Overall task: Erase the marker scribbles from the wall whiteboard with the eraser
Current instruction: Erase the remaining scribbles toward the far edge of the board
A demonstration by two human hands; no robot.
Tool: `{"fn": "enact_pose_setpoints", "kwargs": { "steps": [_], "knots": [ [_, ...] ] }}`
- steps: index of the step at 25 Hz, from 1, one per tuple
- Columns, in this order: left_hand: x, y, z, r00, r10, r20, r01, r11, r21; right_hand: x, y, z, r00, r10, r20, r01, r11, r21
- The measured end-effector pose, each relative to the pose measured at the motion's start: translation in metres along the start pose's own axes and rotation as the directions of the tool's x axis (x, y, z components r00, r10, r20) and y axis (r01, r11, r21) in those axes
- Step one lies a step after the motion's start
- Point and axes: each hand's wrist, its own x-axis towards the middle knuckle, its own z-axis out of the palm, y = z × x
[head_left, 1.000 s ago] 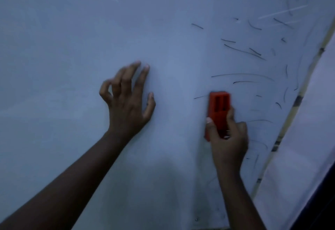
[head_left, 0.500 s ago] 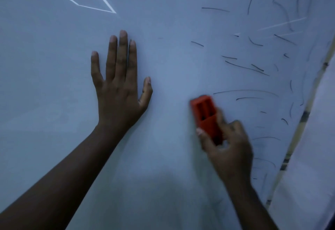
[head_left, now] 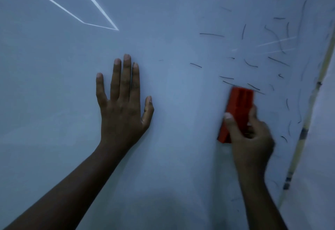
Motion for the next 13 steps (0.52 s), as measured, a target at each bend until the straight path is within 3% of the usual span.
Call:
{"fn": "enact_pose_setpoints", "kwargs": {
  "steps": [4, 7, 10, 13],
  "knots": [
    [0.000, -0.002, 0.002, 1.000, 0.002, 0.012, -0.001, 1.000, -0.006, -0.052, -0.049, 0.037, 0.903, -0.376, 0.210, 0.414, 0.892, -0.183],
    [0.000, -0.002, 0.000, 1.000, -0.005, 0.022, 0.005, 1.000, -0.002, -0.050, -0.062, 0.044, 0.823, -0.509, 0.253, 0.557, 0.811, -0.179],
    [0.001, 0.000, -0.004, 1.000, -0.010, 0.012, 0.010, 1.000, -0.016, -0.016, -0.066, 0.036, 0.833, -0.493, 0.253, 0.540, 0.823, -0.177],
    [0.004, 0.001, -0.011, 1.000, -0.026, -0.015, 0.025, 0.998, -0.053, 0.024, -0.050, 0.016, 0.950, -0.287, 0.124, 0.304, 0.941, -0.151]
  ]
}}
